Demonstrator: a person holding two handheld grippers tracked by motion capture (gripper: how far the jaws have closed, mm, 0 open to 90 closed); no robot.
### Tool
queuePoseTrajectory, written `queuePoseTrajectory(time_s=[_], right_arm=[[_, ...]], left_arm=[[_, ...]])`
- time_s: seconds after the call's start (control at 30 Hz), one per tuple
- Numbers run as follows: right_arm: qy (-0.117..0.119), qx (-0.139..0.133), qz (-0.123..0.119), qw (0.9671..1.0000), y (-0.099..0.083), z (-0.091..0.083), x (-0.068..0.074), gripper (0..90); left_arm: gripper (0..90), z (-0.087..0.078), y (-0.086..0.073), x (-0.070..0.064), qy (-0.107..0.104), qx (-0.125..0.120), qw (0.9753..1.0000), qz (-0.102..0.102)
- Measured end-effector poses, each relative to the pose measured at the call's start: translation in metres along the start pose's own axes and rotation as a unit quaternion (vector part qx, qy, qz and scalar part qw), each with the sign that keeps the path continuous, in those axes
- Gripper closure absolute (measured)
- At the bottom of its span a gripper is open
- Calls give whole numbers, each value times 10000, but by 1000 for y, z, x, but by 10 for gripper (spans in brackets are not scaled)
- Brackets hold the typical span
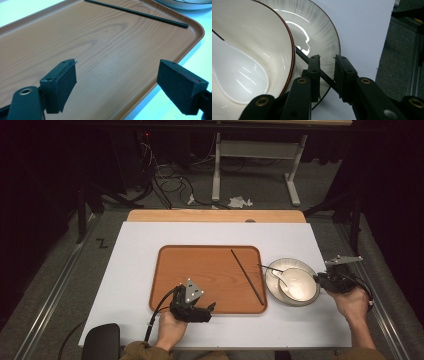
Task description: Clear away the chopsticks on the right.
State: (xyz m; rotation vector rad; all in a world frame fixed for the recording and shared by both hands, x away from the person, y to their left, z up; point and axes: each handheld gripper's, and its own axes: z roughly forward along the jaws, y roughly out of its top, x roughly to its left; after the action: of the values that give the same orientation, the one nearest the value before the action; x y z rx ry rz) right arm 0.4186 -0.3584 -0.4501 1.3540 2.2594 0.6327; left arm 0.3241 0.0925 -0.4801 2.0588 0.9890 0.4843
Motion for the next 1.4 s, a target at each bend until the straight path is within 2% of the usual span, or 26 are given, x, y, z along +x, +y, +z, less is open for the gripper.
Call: queuePoseTrajectory(time_s=[0.13, 0.17, 0.3, 0.47, 0.93, 1.17, 1.4], right_arm=[[-44, 47, -15, 10000, 0, 1, 0, 749], [61, 20, 9, 10000, -1, 2, 0, 749], [95, 60, 93, 9999, -3, 6, -2, 742], [118, 73, 64, 9999, -3, 8, -2, 750], [43, 148, -87, 9998, -2, 12, 2, 803], [5, 156, -100, 9998, -3, 13, 3, 852], [-5, 81, -65, 9999, -3, 12, 4, 857]], left_arm=[[164, 0, 0, 1, 13, 6, 10000, -14], [164, 0, 0, 1, 18, 23, 10000, -9], [164, 0, 0, 1, 16, 36, 10000, 1], [164, 1, 0, 1, 21, 61, 10000, 15], [164, 0, 0, 1, 33, 43, 10000, -5], [164, 0, 0, 2, 36, 36, 10000, -10], [164, 0, 0, 1, 30, 33, 10000, -4]])
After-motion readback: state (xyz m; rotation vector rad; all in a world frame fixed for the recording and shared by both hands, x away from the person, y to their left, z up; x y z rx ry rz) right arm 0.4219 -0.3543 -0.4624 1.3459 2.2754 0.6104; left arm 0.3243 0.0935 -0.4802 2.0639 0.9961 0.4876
